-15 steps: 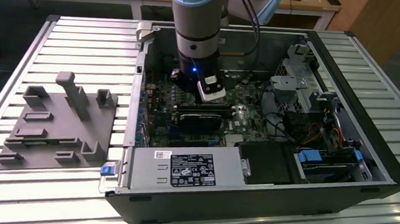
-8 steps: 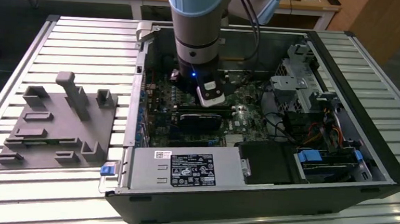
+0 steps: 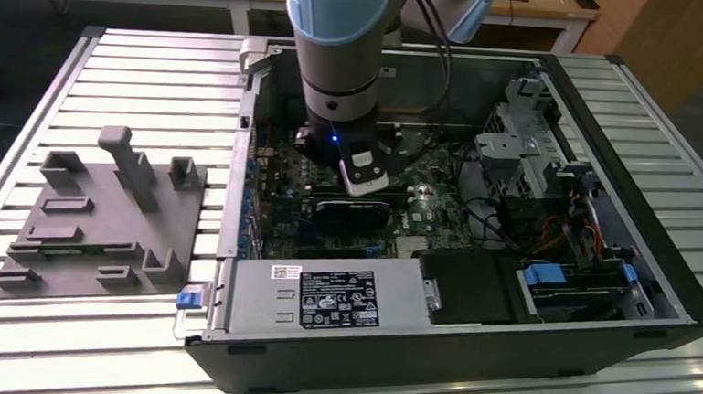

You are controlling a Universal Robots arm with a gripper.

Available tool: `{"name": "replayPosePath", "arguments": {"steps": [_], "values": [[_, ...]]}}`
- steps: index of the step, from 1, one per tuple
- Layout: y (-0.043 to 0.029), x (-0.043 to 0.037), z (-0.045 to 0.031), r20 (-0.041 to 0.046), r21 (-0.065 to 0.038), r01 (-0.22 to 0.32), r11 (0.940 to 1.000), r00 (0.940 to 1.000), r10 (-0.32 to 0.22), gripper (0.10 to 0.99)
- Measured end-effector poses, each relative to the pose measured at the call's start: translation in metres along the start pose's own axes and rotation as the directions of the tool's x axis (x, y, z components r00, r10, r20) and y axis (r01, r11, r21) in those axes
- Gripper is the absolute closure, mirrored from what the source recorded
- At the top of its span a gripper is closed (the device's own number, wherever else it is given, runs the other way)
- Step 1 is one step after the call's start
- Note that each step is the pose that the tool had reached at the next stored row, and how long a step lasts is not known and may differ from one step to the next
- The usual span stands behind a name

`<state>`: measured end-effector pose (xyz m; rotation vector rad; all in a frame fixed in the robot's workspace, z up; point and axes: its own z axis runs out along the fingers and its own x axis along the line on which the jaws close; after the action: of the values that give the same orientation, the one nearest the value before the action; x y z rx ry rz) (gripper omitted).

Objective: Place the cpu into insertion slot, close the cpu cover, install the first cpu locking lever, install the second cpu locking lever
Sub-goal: 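Install the second cpu locking lever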

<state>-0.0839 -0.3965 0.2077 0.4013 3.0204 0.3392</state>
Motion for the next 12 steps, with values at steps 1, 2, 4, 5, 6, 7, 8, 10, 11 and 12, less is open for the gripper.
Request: {"name": "replayPosePath", "arguments": {"steps": [1,2,4,5,6,7,8,10,11,12], "values": [[-0.0006,0.0013,0.0008,-0.0008,-0.003,0.000,1.0000,1.0000,0.000,0.980],[-0.0011,0.0024,0.0016,-0.0015,-0.006,-0.001,1.0000,1.0000,0.001,0.980],[-0.0020,0.0040,0.0037,-0.0031,-0.012,-0.001,0.9999,1.0000,0.001,0.980],[-0.0024,0.0044,0.0047,-0.0039,-0.015,-0.002,0.9999,1.0000,0.002,0.980],[-0.0027,0.0046,0.0057,-0.0046,-0.018,-0.002,0.9998,1.0000,0.002,0.980],[-0.0031,0.0049,0.0067,-0.0054,-0.020,-0.002,0.9998,1.0000,0.002,0.980],[-0.0034,0.0051,0.0079,-0.0062,-0.024,-0.003,0.9997,1.0000,0.003,0.980],[-0.0039,0.0054,0.0095,-0.0080,-0.031,-0.004,0.9995,1.0000,0.003,0.980],[-0.0041,0.0055,0.0101,-0.0085,-0.033,-0.004,0.9995,1.0000,0.004,0.980],[-0.0042,0.0056,0.0107,-0.0090,-0.035,-0.004,0.9994,1.0000,0.004,0.980]]}}
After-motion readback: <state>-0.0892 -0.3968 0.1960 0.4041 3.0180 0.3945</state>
